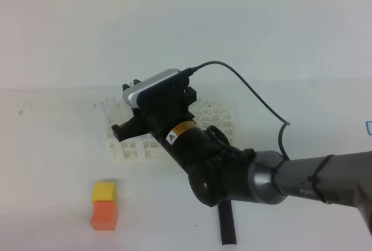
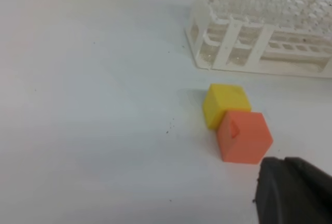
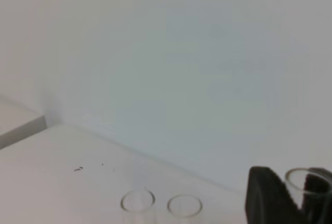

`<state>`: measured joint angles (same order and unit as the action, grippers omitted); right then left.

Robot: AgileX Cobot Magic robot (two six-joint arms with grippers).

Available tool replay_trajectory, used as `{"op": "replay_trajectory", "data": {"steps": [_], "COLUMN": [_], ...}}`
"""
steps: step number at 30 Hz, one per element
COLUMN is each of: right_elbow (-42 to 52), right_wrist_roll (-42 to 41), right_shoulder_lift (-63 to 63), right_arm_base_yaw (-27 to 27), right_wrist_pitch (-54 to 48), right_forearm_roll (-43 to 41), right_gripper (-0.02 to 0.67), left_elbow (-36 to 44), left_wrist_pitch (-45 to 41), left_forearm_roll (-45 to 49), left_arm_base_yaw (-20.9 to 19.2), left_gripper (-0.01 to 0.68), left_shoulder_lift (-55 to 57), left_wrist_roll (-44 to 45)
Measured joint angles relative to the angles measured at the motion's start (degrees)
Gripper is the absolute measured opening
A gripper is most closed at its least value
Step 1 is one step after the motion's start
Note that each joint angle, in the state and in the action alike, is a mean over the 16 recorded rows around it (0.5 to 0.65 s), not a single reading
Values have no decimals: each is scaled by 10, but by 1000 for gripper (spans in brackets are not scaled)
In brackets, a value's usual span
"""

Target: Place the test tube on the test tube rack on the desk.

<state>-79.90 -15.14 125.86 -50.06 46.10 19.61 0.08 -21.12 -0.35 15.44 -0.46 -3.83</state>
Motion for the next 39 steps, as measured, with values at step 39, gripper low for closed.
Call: {"op": "replay_trajectory", "data": {"steps": [39], "right_elbow": [-1], "right_wrist_roll": [-1], "right_shoulder_lift": [52], "right_arm_base_yaw": [-2], "right_wrist_pitch": [34], "right_forearm_roll": [13], "right_gripper": [194], "left_elbow": [0], "left_wrist_pitch": [6], "left_forearm_roll": [3], "left_arm_base_yaw": [0], "left_gripper": [-1], "left_shoulder_lift": [0], "left_wrist_roll": [-44]}}
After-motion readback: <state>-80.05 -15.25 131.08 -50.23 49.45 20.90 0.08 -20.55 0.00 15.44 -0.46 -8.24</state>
